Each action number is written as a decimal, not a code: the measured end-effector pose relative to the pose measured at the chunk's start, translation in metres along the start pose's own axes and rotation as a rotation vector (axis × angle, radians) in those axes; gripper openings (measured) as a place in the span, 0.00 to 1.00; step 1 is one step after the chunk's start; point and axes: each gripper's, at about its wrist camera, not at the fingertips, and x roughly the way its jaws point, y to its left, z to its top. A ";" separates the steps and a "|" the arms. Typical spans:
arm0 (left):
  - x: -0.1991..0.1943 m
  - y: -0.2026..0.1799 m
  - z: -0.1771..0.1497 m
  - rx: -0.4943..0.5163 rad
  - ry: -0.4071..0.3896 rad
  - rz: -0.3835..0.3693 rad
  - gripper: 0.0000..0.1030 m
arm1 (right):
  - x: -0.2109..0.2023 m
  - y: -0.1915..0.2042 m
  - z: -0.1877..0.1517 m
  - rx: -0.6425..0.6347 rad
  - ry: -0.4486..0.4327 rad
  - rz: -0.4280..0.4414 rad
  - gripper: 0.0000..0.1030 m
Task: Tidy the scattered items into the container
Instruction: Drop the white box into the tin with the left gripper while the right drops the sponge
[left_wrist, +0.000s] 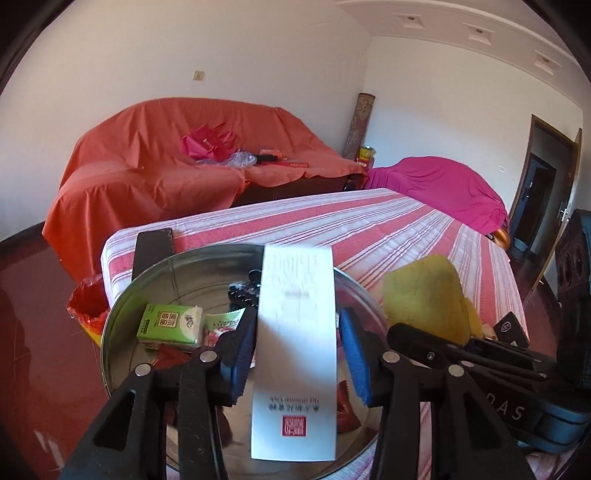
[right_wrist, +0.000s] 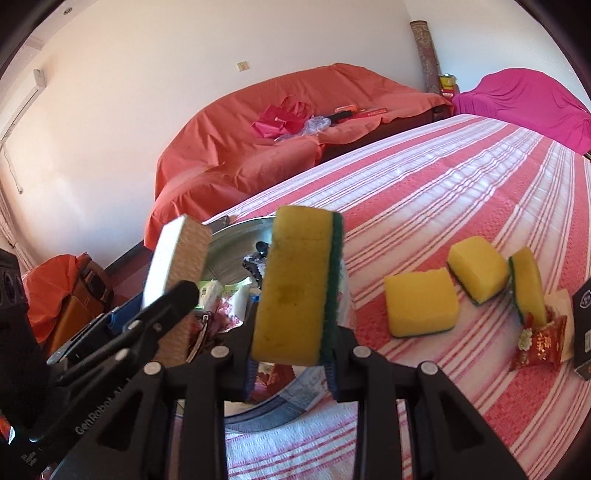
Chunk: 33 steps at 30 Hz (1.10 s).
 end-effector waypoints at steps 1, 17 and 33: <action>0.002 0.005 -0.002 -0.016 0.014 0.021 0.58 | 0.008 0.002 0.001 0.001 0.024 -0.004 0.29; -0.043 -0.020 -0.015 0.126 -0.211 0.013 0.83 | -0.004 -0.018 -0.016 0.145 0.026 0.039 0.51; -0.074 -0.140 -0.067 0.500 -0.226 -0.279 0.87 | -0.074 -0.103 -0.067 0.237 -0.045 -0.217 0.52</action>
